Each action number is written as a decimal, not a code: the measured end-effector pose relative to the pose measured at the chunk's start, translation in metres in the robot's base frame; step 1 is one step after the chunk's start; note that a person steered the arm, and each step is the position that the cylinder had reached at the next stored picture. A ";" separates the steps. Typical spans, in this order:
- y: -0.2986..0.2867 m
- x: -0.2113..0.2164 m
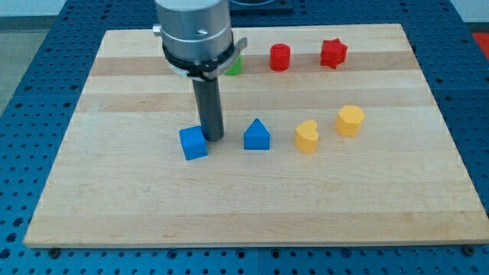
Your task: Place your hand diagonally top right to blue triangle
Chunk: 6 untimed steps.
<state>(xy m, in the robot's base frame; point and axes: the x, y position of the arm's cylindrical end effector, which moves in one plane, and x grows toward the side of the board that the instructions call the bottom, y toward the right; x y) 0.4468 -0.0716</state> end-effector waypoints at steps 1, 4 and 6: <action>-0.002 -0.031; 0.071 -0.054; 0.123 -0.039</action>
